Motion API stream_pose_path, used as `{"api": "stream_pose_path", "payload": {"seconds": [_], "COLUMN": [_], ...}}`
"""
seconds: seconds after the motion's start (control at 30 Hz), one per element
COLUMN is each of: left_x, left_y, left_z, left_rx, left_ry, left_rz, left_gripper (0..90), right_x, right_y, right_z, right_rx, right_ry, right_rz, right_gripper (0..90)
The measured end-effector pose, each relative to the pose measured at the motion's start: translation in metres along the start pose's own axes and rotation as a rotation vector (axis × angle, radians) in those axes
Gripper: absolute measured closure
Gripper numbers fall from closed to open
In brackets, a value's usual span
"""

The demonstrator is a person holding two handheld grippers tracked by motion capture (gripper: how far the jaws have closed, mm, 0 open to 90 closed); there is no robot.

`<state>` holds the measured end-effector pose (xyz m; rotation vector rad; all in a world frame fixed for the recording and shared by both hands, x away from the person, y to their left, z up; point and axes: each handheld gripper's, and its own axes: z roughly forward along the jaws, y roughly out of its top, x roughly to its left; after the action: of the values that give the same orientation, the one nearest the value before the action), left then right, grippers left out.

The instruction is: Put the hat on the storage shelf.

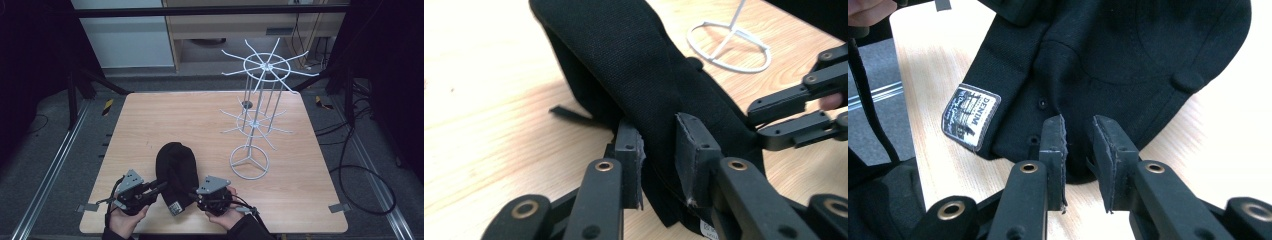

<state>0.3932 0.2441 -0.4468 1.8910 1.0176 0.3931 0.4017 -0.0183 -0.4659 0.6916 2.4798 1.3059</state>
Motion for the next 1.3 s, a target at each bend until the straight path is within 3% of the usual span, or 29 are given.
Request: {"api": "stream_pose_path", "payload": {"seconds": [0.23, 0.3, 0.43, 0.57, 0.7, 0.83, 0.87, 0.9, 0.97, 1.13, 1.3], "left_x": [0.009, 0.012, 0.012, 0.008, 0.007, 0.005, 0.005, 0.004, 0.002, -0.003, -0.004], "left_y": [-0.008, -0.009, -0.008, -0.007, -0.007, -0.007, -0.007, -0.007, -0.007, -0.003, -0.003], "left_z": [0.0, -0.001, -0.001, -0.001, 0.0, 0.0, 0.001, 0.001, 0.002, 0.004, 0.01], "left_rx": [0.036, 0.034, 0.029, 0.024, 0.025, 0.025, 0.026, 0.028, 0.029, 0.0, 0.01], "left_ry": [0.032, 0.029, 0.021, 0.016, 0.011, 0.005, 0.003, 0.002, -0.007, -0.005, 0.004], "left_rz": [-0.019, -0.036, -0.039, -0.025, -0.024, -0.016, -0.012, -0.009, -0.005, 0.012, 0.004], "left_gripper": [70.5, 70.5, 70.8, 72.2, 72.7, 73.4, 73.6, 73.6, 73.9, 73.6, 69.3], "right_x": [0.002, 0.0, -0.008, -0.014, -0.017, -0.018, -0.019, -0.019, -0.02, -0.021, -0.021], "right_y": [-0.003, -0.002, -0.003, -0.004, -0.007, -0.01, -0.012, -0.012, -0.013, -0.009, 0.011], "right_z": [0.005, 0.004, 0.004, 0.01, 0.017, 0.024, 0.024, 0.024, 0.023, 0.012, -0.019], "right_rx": [0.01, -0.009, -0.047, -0.057, -0.035, -0.019, -0.012, -0.012, -0.012, -0.035, -0.088], "right_ry": [0.007, -0.012, -0.064, -0.084, -0.061, -0.017, 0.005, 0.005, 0.034, 0.013, -0.027], "right_rz": [0.008, 0.022, 0.1, 0.16, 0.197, 0.232, 0.242, 0.242, 0.256, 0.227, 0.161], "right_gripper": [70.0, 63.0, 53.3, 48.5, 48.5, 56.5, 68.8, 68.8, 82.2, 85.2, 85.0]}}
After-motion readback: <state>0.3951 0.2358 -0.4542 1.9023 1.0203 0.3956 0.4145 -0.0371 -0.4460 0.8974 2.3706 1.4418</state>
